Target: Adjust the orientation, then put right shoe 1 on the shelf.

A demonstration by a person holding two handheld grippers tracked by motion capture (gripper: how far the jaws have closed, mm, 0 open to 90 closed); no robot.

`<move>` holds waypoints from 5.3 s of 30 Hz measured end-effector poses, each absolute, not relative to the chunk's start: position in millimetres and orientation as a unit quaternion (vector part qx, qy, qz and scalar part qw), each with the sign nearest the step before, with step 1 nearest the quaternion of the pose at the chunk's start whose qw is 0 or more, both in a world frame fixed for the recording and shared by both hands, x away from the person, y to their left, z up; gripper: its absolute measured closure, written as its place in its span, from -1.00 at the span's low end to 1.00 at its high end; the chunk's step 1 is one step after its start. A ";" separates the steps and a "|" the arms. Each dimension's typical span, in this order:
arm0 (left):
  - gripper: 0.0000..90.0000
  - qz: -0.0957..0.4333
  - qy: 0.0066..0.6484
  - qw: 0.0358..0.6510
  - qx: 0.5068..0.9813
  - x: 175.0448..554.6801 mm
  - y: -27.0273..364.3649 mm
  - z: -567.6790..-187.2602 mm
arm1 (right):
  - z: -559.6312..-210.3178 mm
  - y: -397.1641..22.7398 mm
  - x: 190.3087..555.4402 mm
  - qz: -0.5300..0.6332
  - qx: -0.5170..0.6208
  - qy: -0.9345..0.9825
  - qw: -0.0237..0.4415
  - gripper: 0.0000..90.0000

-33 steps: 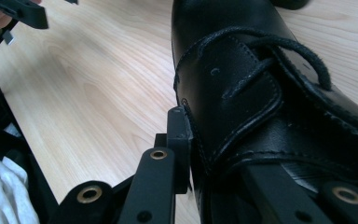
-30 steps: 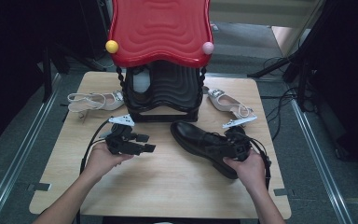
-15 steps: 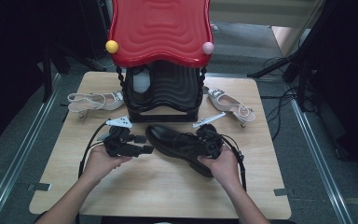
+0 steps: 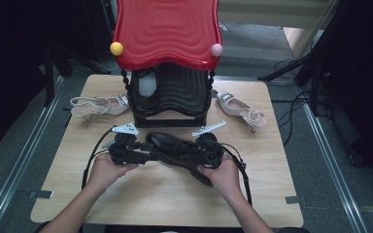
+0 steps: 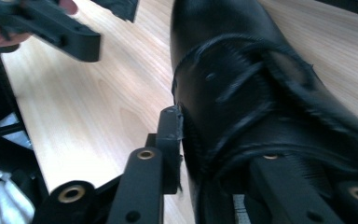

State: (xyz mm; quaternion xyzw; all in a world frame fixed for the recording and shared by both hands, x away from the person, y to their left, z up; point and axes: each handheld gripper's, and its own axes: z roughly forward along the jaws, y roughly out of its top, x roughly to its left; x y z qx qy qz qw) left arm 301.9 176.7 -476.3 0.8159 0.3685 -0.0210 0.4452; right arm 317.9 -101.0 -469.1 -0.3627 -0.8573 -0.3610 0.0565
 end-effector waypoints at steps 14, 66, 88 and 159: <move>1.00 -0.030 0.351 0.445 0.823 297.3 173.7 -478.0 | -447.0 -156.5 316.4 -0.404 -0.355 -0.841 0.068 0.92; 0.99 -0.050 0.377 0.441 0.813 321.3 150.6 -509.8 | -484.3 -160.6 312.3 -0.371 -0.403 -0.835 0.053 1.00; 0.99 -0.052 0.357 0.437 0.824 337.0 134.5 -509.4 | -485.0 -160.7 295.7 -0.369 -0.420 -0.827 0.060 1.00; 0.95 0.006 0.275 0.499 0.822 389.2 173.1 -299.3 | -471.5 -57.8 278.1 -0.274 -0.428 -0.860 0.048 0.43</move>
